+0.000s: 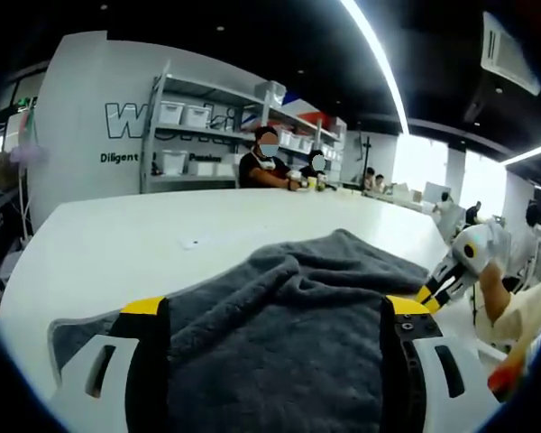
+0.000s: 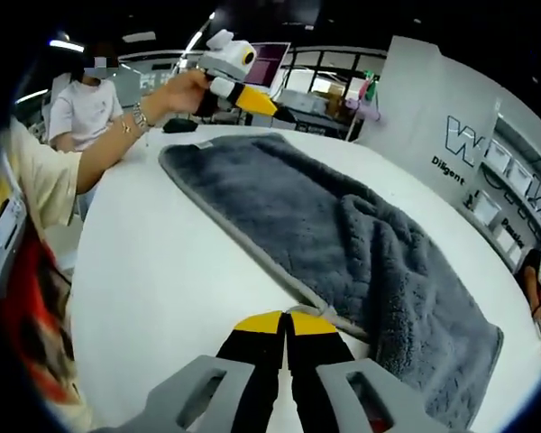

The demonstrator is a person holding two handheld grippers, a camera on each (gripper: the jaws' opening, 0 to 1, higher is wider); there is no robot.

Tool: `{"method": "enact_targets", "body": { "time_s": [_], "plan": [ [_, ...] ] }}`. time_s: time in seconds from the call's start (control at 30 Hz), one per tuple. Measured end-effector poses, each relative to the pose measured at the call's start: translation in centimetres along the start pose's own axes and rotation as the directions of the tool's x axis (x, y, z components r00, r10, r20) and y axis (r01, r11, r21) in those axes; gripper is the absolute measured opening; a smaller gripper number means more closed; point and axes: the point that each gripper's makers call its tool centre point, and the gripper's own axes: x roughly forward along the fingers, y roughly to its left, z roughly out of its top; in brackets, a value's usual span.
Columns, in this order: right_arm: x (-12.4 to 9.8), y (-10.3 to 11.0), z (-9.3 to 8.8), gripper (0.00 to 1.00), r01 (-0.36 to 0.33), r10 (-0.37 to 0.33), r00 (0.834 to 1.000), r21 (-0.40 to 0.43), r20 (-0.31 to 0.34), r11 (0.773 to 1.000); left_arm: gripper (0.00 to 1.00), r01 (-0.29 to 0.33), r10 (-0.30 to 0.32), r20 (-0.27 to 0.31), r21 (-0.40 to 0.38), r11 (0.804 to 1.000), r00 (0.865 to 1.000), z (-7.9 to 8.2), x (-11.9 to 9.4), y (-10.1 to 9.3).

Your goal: Fold the towel on the table until its edges align and the towel forms a compact rectangular stack.

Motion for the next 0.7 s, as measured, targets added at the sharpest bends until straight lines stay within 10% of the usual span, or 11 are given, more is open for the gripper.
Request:
{"method": "enact_targets", "body": {
  "time_s": [0.33, 0.5, 0.7],
  "plan": [
    [-2.6, -1.3, 5.1, 0.00, 0.035, -0.051, 0.964, 0.066, 0.261, 0.997, 0.95, -0.002, 0.002, 0.000, -0.003, 1.000, 1.000, 0.0, 0.0, 0.0],
    [-4.7, -0.8, 8.2, 0.00, -0.002, -0.035, 0.914, 0.092, 0.403, 0.996, 0.95, -0.004, 0.004, 0.001, -0.005, 1.000, 1.000, 0.0, -0.1, 0.0],
    [-5.9, 1.7, 10.2, 0.00, -0.012, 0.006, 0.901, 0.011, 0.435, 1.000, 0.95, -0.004, 0.004, 0.000, -0.005, 1.000, 1.000, 0.0, -0.1, -0.1]
  ]
}}
